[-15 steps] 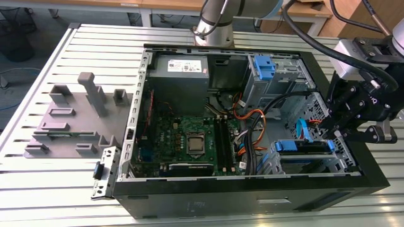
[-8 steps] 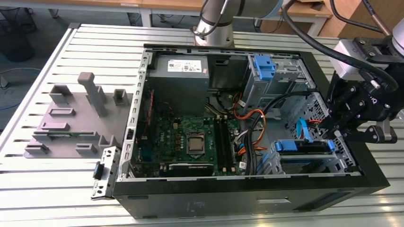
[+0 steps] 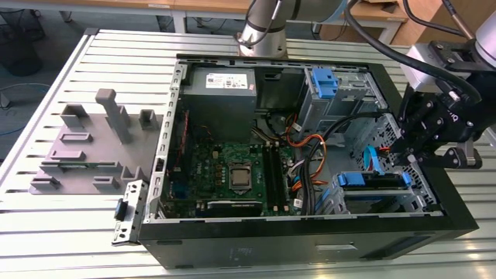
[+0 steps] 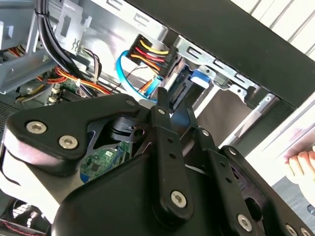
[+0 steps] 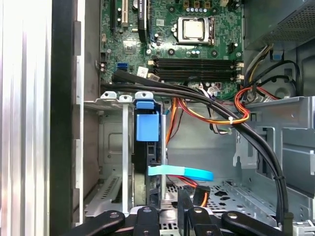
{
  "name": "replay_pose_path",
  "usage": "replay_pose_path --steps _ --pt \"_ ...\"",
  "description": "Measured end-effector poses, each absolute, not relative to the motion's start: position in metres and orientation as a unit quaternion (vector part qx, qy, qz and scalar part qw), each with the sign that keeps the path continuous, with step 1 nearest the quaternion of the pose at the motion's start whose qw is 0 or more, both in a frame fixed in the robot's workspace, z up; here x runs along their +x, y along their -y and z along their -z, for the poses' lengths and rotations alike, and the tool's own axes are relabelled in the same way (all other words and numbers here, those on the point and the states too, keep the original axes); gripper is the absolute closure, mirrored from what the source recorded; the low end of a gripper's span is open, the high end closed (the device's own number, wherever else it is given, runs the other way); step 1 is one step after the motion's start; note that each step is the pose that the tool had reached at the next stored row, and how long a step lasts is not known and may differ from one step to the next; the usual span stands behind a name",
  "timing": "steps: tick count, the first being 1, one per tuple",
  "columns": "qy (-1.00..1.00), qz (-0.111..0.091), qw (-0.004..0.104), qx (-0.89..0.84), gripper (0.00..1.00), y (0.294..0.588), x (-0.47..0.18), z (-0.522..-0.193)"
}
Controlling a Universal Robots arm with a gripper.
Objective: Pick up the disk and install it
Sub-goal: 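Insert the second disk wire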
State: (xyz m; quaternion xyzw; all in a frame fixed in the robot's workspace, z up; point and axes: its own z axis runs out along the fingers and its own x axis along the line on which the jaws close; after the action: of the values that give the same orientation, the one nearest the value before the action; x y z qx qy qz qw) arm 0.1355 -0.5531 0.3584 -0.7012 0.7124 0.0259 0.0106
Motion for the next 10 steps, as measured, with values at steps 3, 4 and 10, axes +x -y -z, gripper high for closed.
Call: replay_pose_path --steps 3,4,10 --pt "-0.712 -0.026 0.011 -0.701 0.71 0.5506 0.1372 -0.3577" --pt "-0.712 -0.026 0.011 -0.702 0.71 0.5499 0.1379 -0.3574" --pt "-0.711 -0.026 0.011 -0.703 0.71 0.5471 0.1405 -0.3558"
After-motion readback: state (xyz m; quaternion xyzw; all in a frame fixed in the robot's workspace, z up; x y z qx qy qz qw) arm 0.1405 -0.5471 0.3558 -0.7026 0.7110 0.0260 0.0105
